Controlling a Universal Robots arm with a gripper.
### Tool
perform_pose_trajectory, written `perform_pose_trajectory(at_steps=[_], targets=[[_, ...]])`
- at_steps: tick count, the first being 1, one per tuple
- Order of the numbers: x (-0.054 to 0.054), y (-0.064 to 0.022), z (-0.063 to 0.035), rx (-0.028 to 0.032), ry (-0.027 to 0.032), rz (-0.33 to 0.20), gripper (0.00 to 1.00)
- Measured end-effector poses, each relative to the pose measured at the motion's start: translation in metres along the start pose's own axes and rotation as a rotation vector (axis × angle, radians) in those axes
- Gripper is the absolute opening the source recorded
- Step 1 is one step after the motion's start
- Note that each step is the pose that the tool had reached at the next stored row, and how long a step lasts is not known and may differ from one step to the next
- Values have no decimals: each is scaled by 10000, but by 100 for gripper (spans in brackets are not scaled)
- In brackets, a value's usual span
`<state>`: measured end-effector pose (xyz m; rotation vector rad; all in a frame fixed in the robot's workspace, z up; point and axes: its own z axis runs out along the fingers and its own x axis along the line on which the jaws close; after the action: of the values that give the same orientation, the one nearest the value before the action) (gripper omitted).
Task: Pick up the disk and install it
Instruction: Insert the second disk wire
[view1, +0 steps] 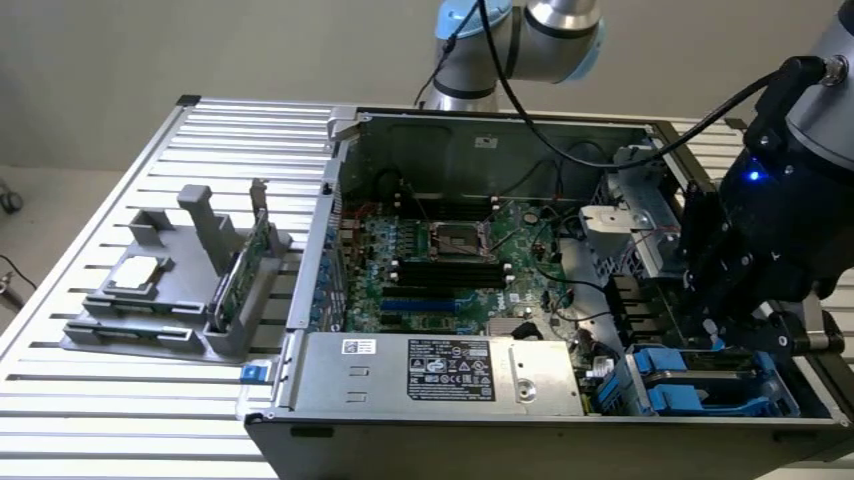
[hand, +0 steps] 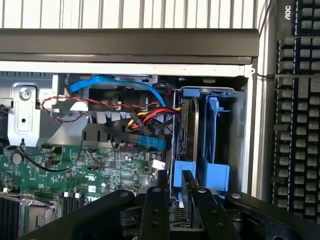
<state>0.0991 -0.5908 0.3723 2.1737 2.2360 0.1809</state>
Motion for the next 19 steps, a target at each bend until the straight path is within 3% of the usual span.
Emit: perform_pose_trajectory(at_steps=[3, 9, 15, 19], targets=[[90, 7, -7, 8, -260, -25, 26], [179, 66, 5, 20, -624, -59, 26], [210, 147, 14, 28, -887, -83, 26], [233, 176, 20, 32, -1026, -98, 26]])
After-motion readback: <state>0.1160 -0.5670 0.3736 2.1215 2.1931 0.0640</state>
